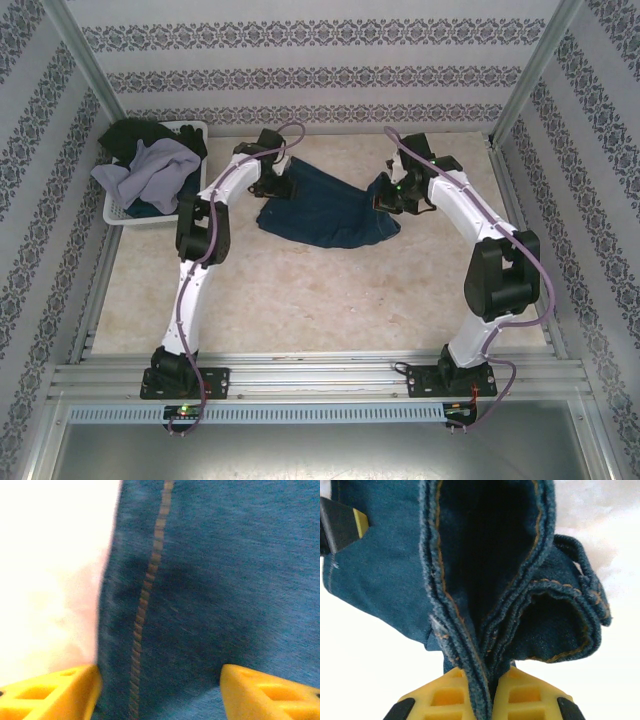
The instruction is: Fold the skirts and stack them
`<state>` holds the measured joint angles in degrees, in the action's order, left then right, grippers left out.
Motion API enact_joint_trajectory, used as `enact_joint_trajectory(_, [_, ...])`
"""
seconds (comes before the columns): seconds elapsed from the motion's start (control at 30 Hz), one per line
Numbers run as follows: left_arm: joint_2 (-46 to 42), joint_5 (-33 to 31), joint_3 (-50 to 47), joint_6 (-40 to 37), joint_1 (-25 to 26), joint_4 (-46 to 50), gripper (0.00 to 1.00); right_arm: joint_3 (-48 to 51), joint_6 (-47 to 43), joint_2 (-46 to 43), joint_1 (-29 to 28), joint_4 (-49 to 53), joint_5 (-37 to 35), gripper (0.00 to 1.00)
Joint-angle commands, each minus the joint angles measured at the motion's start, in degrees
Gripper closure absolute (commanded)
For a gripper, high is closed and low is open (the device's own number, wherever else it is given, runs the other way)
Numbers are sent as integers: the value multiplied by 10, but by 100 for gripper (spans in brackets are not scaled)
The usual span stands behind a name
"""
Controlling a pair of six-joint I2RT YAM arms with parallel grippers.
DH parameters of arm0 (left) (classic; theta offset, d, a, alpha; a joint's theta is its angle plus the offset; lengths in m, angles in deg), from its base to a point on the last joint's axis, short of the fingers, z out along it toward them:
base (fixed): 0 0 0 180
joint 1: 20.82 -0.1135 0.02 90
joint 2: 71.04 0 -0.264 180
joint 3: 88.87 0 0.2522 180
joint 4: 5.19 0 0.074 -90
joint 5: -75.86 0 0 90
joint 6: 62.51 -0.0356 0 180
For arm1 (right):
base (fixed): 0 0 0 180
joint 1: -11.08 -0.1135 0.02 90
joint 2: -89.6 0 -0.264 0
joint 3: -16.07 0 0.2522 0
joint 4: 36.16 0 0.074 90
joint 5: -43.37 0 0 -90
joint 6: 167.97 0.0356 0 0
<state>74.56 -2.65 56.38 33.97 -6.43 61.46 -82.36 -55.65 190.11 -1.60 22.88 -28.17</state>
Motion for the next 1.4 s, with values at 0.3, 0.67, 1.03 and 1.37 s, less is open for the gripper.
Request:
enact_joint_trajectory(0.3, [-151, 86, -237, 95, 7, -31, 66, -25, -37, -22, 12, 39, -2, 100])
enact_joint_trajectory(0.67, [-308, 174, -520, 215, 22, -168, 64, -171, -84, 78, -54, 124, 20, 100])
enact_joint_trajectory(1.03, [-292, 175, -525, 216, 22, -190, 64, -256, 101, 177, -197, 109, -14, 99])
enact_joint_trajectory(1.37, [-325, 169, -529, 216, 10, -180, 57, -140, 251, 208, -225, -94, -37, 99])
